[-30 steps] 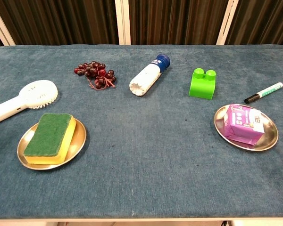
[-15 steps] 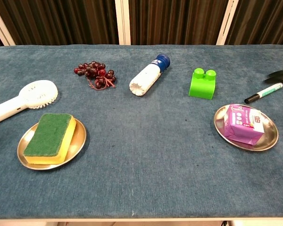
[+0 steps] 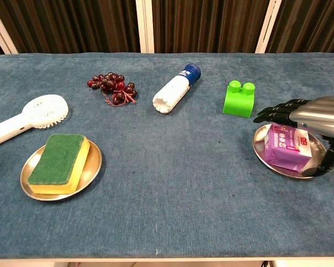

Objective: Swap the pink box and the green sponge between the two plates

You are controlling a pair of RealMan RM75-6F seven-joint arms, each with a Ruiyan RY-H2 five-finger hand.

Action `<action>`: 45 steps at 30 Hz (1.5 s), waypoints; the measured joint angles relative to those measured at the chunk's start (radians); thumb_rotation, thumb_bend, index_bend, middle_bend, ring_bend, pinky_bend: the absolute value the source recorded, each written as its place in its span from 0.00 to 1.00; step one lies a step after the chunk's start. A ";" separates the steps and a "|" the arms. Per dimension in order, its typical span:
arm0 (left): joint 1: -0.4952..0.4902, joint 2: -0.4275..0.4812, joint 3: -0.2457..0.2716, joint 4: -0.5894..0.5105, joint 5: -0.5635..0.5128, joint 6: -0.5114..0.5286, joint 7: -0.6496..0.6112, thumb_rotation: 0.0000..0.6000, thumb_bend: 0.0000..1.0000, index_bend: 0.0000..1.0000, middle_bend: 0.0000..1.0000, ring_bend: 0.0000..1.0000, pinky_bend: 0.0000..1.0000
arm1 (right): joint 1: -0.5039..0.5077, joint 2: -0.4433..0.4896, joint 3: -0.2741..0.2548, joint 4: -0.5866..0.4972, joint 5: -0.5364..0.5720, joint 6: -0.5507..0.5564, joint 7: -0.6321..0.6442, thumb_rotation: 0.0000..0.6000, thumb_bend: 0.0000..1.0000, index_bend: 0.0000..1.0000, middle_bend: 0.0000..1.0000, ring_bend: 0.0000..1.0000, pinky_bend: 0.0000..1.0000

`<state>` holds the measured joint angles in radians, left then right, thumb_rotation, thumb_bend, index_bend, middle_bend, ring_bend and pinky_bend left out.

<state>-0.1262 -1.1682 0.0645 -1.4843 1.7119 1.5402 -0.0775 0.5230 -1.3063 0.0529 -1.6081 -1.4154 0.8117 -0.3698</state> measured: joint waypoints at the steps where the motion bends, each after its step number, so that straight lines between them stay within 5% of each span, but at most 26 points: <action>1: 0.001 0.000 0.000 0.000 0.001 0.002 -0.001 1.00 0.07 0.03 0.00 0.00 0.02 | 0.004 -0.006 -0.002 0.011 -0.008 0.003 0.010 1.00 0.32 0.16 0.08 0.01 0.05; 4: 0.003 0.002 0.000 0.002 0.003 0.007 -0.006 1.00 0.07 0.03 0.00 0.00 0.02 | 0.006 -0.018 -0.005 0.030 -0.028 0.031 0.023 1.00 0.36 0.40 0.26 0.17 0.22; 9: 0.001 0.002 0.001 0.003 0.003 0.002 -0.009 1.00 0.07 0.03 0.00 0.00 0.02 | 0.005 -0.046 -0.009 0.081 -0.046 0.075 0.056 1.00 0.38 0.62 0.41 0.36 0.42; 23: 0.003 0.002 0.000 0.000 0.002 0.002 -0.008 1.00 0.07 0.03 0.00 0.00 0.02 | 0.007 -0.055 0.000 0.072 -0.120 0.212 0.105 1.00 0.39 0.73 0.51 0.46 0.51; 30: -0.003 0.002 0.000 -0.001 0.003 -0.007 -0.007 1.00 0.07 0.03 0.00 0.00 0.02 | 0.080 -0.085 0.061 -0.014 -0.062 0.149 0.004 1.00 0.39 0.73 0.51 0.46 0.51; 39: -0.001 0.011 -0.003 0.003 -0.001 -0.001 -0.030 1.00 0.07 0.03 0.00 0.00 0.02 | 0.244 -0.346 0.146 0.084 0.177 0.053 -0.316 1.00 0.39 0.59 0.50 0.42 0.51; 41: -0.001 0.014 -0.003 0.004 -0.003 -0.001 -0.035 1.00 0.07 0.03 0.00 0.00 0.02 | 0.276 -0.395 0.152 0.118 0.229 0.045 -0.385 1.00 0.39 0.49 0.45 0.38 0.50; 45: -0.002 0.016 0.001 0.005 0.004 -0.002 -0.038 1.00 0.07 0.03 0.00 0.00 0.02 | 0.325 -0.457 0.153 0.167 0.301 0.039 -0.464 1.00 0.39 0.07 0.23 0.23 0.45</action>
<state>-0.1279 -1.1525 0.0655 -1.4794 1.7156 1.5381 -0.1150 0.8481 -1.7630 0.2058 -1.4413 -1.1142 0.8504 -0.8334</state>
